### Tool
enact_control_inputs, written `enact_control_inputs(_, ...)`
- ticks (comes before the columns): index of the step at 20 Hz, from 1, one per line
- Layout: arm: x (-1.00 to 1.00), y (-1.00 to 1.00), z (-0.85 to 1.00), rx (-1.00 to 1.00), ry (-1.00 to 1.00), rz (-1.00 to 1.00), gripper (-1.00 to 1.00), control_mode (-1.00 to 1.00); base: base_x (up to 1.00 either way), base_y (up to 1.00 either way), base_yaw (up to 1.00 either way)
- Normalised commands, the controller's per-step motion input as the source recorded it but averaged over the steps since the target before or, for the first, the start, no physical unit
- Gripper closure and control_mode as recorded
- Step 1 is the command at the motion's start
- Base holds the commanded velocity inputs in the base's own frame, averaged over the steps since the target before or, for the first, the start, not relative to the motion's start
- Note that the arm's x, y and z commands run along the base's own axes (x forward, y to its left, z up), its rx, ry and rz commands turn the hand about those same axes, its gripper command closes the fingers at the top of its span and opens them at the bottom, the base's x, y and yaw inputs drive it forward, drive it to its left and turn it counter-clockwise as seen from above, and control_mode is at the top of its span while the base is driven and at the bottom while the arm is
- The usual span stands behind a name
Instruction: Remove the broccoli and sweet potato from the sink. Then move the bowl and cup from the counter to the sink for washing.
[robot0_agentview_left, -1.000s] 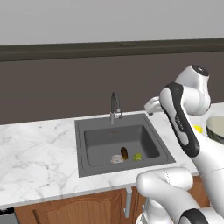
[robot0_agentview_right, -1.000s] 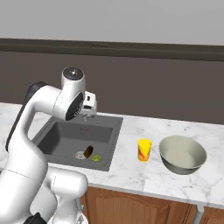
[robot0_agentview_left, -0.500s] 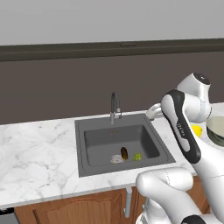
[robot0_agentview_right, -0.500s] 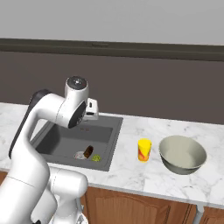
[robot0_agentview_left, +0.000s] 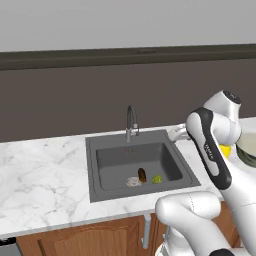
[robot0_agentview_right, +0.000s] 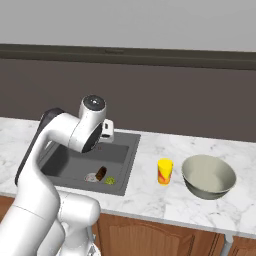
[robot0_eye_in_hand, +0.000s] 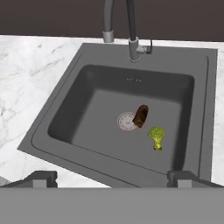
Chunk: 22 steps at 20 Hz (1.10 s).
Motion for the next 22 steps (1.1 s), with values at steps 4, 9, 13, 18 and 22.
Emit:
enact_control_inputs(4, 0.0, 0.0, -0.2, 0.03, 0.01, 0.01, -1.0, -1.0, 0.0, 0.0, 0.0)
enact_control_inputs(9, 0.0, 0.0, -0.21, 0.02, 0.04, 0.0, -1.0, -1.0, 0.0, 0.0, 0.0)
enact_control_inputs(13, 0.0, 0.01, -0.23, 0.01, 0.05, 0.0, -1.0, -1.0, 0.0, 0.0, 0.0)
enact_control_inputs(18, 0.0, 0.01, -0.24, 0.04, 0.02, 0.0, -1.0, -1.0, 0.0, 0.0, 0.0)
enact_control_inputs(22, 0.0, 0.04, -0.24, 0.03, 0.01, 0.0, -1.0, -1.0, 0.0, 0.0, 0.0)
